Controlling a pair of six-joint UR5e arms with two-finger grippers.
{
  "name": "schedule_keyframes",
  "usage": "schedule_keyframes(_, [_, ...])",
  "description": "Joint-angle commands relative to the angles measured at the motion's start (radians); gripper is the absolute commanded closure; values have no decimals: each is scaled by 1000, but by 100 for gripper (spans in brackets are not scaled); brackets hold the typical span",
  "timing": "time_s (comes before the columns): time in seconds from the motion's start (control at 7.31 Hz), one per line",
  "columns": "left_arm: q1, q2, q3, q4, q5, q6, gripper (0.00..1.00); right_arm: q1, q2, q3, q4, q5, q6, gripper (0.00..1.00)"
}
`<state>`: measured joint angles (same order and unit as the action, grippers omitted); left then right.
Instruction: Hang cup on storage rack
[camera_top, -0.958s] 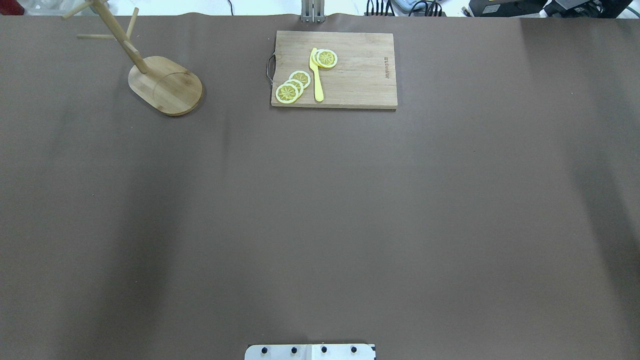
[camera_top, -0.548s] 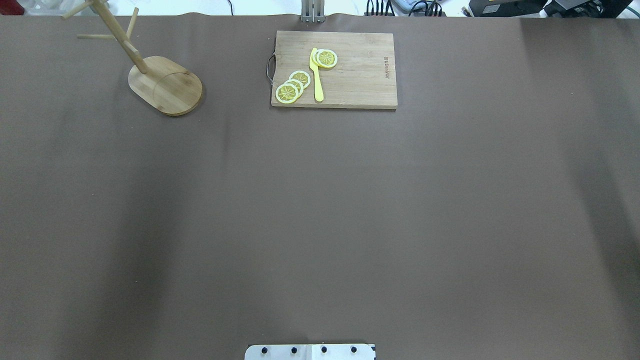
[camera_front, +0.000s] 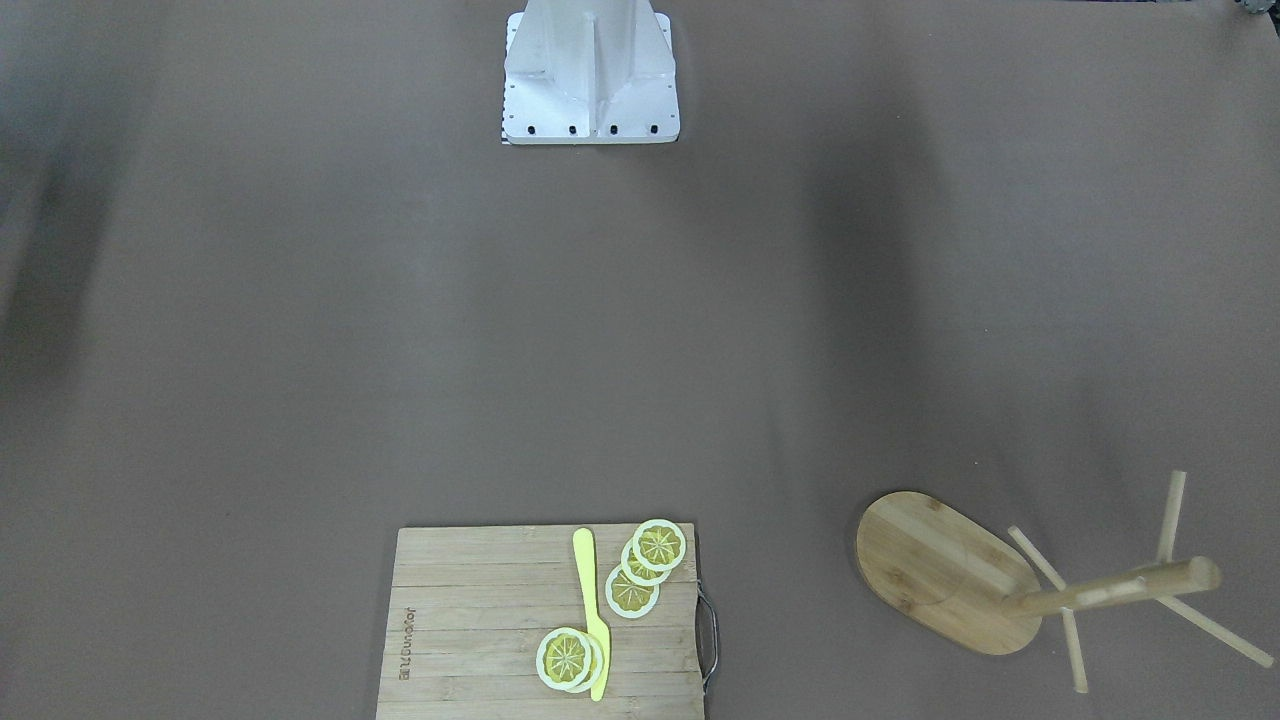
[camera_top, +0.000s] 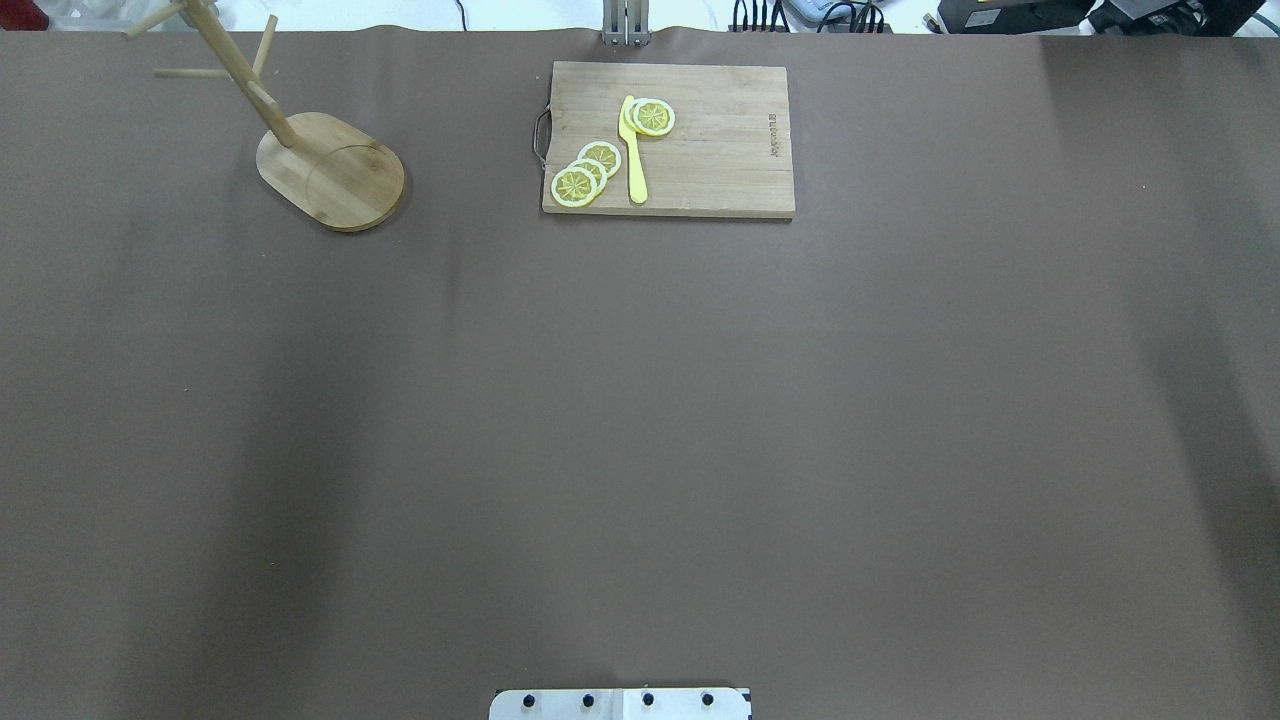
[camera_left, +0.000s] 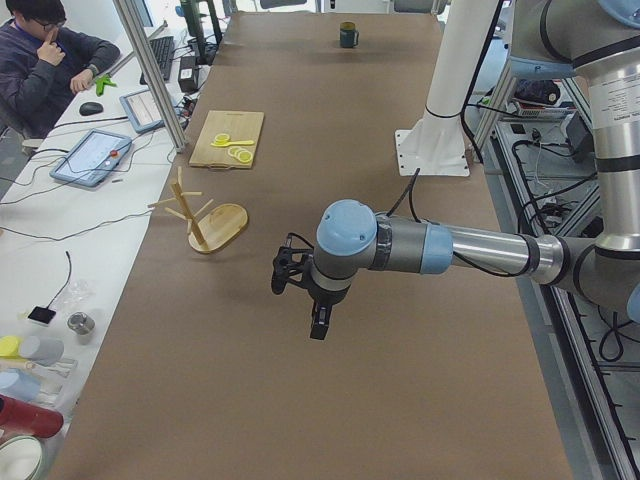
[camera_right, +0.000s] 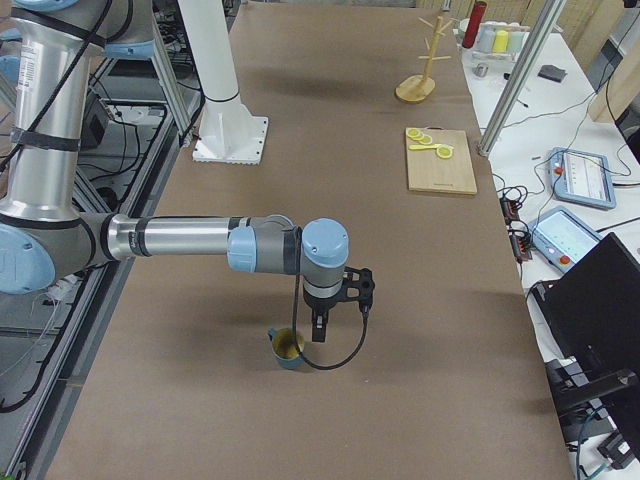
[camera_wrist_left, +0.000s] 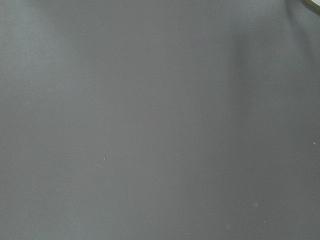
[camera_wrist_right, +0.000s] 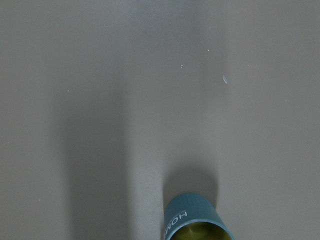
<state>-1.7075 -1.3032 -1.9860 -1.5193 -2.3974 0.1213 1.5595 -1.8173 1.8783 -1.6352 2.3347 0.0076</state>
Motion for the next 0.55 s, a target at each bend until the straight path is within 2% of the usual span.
schedule_keyframes(0.0, [0, 2, -20, -1, -2, 0, 1, 1, -40, 54, 0, 3, -1, 0])
schedule_keyframes(0.14, [0, -4, -22, -5, -8, -2, 1, 1, -42, 85, 0, 5, -2, 0])
schedule_keyframes(0.27, [0, -13, -19, -40, -98, -5, 1, 1, -49, 126, 0, 6, -2, 0])
schedule_keyframes(0.41, [2, -21, 13, -174, -150, -11, 1, 2, -68, 166, 0, 5, -3, 0])
